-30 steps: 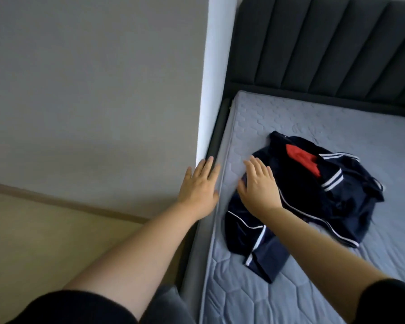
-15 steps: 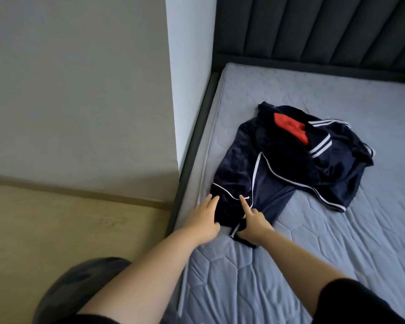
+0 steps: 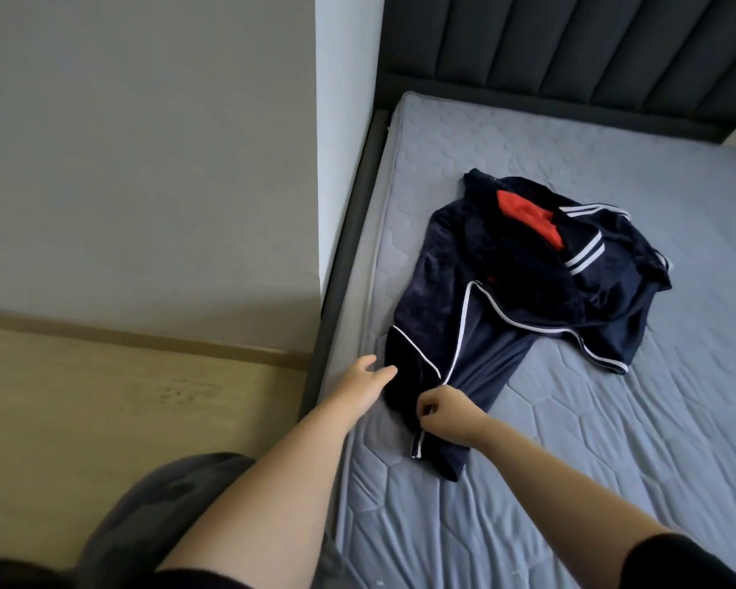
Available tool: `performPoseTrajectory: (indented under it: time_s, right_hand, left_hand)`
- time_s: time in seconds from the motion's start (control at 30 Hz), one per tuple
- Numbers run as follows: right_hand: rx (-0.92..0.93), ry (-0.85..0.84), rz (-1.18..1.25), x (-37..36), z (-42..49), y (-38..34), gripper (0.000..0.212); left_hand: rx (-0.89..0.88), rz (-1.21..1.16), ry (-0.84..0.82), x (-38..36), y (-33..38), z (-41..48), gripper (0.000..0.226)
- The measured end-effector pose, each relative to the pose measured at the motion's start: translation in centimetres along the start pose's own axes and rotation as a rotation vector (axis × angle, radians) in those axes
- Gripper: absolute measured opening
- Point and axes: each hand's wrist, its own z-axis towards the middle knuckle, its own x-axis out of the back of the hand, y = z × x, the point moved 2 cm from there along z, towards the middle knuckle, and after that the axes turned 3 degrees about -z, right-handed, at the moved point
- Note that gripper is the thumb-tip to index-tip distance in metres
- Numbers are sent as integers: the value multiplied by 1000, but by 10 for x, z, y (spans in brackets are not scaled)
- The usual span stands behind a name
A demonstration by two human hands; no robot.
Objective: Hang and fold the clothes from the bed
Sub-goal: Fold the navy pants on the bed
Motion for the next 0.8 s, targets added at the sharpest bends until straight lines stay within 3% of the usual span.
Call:
performPoseTrajectory:
  time_s: [0.1,0.2,0.3,0.37,0.47,0.57,0.67,0.73,0.8]
  right_hand:
    - [-18,-33,143,12,-15,-7,28]
    - [23,-279,187,1,-36,-25,17]
    - [111,-480,19,-23,-49,-46,13]
    - [122,-297,-54,-24,-43,-49,12]
    - [12,197,87,-6,-35,-44,19]
    - [-150,545,273,18,-30,-32,51]
    - [-311,544,11,32,-25,-7,63]
    - [-441,404,-174,32,-23,10,64]
    - [-580,231,-256,29,-23,29,87]
  left_hand:
    - [4,32,-41,-10,1,-2,64]
    - [20,31,-62,-13,2,-4,65]
    - [-16,-29,-13,-11,4,-8,40]
    - [-47,-35,60,-6,3,-9,10]
    - [-34,-28,79,-2,1,-15,22]
    - [-5,-36,45,-1,-1,-18,18]
    - [7,20,-55,-3,-4,-22,17]
    - [-23,175,-94,-4,-8,-26,16]
    - [-29,257,-114,-6,-12,-28,16]
